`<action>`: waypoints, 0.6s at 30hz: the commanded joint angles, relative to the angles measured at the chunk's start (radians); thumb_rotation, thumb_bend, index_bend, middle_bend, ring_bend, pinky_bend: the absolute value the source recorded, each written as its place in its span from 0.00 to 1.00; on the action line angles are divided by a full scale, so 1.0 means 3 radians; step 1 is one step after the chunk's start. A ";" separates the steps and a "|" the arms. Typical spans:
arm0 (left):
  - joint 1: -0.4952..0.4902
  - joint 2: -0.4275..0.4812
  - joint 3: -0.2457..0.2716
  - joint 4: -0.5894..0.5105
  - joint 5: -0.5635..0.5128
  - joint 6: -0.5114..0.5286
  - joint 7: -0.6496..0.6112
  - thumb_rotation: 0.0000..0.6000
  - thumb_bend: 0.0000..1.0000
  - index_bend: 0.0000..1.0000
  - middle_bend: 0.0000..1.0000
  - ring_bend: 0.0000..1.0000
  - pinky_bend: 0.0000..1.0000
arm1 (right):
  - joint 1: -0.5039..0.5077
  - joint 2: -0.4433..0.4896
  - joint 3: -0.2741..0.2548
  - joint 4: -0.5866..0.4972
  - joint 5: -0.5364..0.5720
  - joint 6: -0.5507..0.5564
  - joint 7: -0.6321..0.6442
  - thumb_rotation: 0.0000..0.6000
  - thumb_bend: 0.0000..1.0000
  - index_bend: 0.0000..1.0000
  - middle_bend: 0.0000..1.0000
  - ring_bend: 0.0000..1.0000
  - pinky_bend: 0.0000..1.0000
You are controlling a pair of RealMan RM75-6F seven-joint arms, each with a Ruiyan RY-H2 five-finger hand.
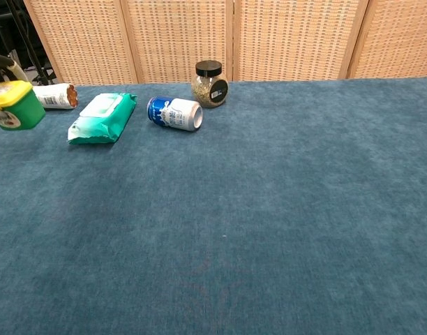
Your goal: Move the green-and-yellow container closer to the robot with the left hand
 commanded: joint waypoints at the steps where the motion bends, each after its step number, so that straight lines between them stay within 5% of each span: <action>1: 0.0398 0.1069 0.0068 -0.2117 -0.0760 0.0212 0.1423 1.00 0.29 0.51 0.44 0.42 0.42 | -0.0016 0.0039 -0.0026 -0.0021 -0.0058 0.0007 0.0076 1.00 0.00 0.00 0.00 0.00 0.00; 9: 0.0493 0.0987 0.0132 -0.2899 -0.1695 0.0910 0.2704 1.00 0.30 0.51 0.44 0.42 0.42 | -0.0024 0.0107 -0.0050 -0.0016 -0.0129 -0.0015 0.0255 1.00 0.00 0.00 0.00 0.00 0.00; 18: 0.0465 0.0768 0.0218 -0.2976 -0.2249 0.1196 0.3292 1.00 0.31 0.51 0.44 0.42 0.42 | -0.0040 0.0163 -0.0044 -0.0001 -0.0140 -0.0013 0.0425 1.00 0.00 0.00 0.00 0.00 0.00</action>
